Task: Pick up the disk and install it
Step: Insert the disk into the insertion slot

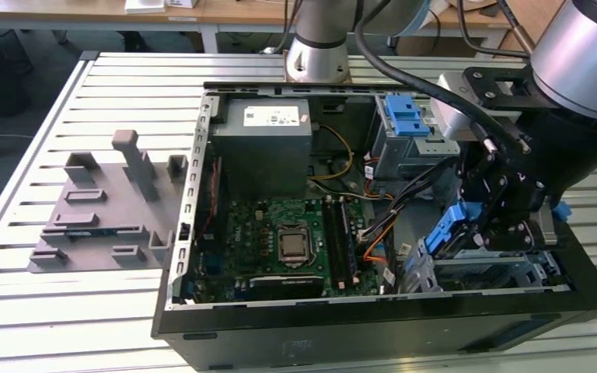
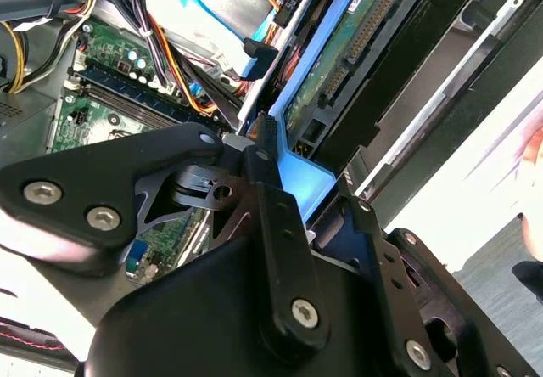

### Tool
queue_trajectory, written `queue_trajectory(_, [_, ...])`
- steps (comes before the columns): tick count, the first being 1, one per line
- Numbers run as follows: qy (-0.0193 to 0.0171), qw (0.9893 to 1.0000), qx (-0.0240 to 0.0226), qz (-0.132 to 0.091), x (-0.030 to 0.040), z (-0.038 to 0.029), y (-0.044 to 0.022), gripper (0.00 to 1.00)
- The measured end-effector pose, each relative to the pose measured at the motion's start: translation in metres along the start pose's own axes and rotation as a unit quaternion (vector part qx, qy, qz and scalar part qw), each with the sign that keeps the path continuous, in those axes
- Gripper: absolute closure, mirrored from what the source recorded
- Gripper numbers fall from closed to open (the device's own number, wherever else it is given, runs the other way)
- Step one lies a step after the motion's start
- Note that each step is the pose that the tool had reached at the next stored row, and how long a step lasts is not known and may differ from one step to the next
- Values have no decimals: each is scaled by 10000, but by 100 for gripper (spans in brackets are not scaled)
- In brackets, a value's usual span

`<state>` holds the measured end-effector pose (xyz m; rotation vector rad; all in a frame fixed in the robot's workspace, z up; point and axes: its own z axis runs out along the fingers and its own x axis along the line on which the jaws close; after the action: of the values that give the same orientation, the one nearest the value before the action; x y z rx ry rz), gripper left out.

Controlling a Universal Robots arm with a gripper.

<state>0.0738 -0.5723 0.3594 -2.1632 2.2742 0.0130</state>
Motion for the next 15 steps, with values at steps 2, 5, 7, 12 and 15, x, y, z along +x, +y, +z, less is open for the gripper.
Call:
queue_trajectory(2, [1, 10000, 0, 0, 0, 0, 0, 63])
queue_trajectory(5, [-1, 10000, 0, 0, 0, 4, 0, 56])
queue_trajectory(7, [0, 10000, 0, 0, 0, 4, 0, 50])
queue_trajectory(12, [-1, 10000, 1, 0, 1, 36, 0, 51])
queue_trajectory(15, [-1, 10000, 1, 0, 0, 67, -1, 64])
